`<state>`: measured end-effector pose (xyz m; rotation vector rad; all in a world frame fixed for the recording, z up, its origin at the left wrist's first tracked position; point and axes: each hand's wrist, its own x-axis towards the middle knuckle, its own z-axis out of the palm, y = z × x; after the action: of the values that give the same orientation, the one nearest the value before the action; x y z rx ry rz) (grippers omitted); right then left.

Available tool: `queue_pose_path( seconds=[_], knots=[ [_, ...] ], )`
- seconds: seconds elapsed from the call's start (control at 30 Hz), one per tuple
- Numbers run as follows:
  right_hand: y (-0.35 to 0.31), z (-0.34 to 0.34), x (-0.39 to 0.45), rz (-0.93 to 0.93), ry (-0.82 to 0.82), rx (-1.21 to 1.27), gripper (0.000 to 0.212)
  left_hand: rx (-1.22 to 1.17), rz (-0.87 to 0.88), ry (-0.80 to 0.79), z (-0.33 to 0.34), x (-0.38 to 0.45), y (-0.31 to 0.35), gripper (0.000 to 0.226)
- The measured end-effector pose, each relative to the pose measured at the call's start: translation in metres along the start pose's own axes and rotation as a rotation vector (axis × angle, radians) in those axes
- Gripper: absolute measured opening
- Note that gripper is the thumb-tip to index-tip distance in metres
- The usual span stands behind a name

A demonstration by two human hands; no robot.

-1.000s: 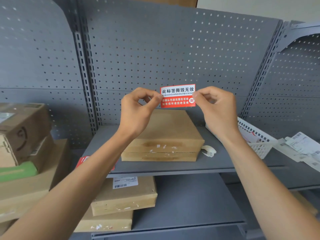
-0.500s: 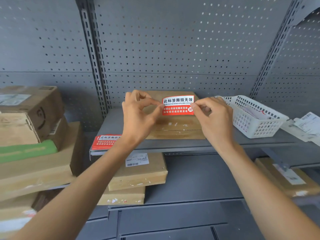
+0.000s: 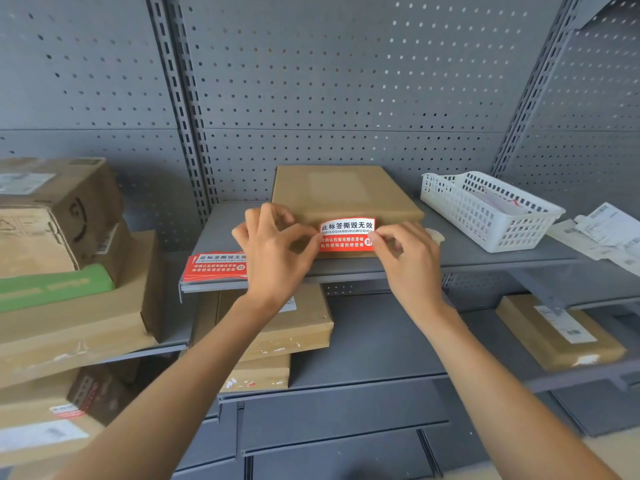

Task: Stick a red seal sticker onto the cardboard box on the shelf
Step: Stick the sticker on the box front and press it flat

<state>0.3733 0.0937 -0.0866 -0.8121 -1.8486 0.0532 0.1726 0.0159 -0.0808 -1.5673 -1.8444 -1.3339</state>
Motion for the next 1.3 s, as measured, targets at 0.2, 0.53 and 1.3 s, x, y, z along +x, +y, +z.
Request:
queue_pose_path(
  seconds=[0.2,0.53,1.3],
  knots=[
    [0.002,0.007,-0.007,0.023,-0.001,0.011,0.014,0.039,-0.009,-0.003,0.006,-0.007,-0.001,0.014],
    [0.005,0.011,-0.011,0.057,-0.006,0.021,0.015,0.026,-0.035,-0.006,0.01,-0.008,-0.001,0.014],
    [0.008,0.019,-0.008,0.103,-0.022,0.009,0.018,0.001,-0.05,0.001,0.013,-0.006,-0.002,0.016]
  ],
)
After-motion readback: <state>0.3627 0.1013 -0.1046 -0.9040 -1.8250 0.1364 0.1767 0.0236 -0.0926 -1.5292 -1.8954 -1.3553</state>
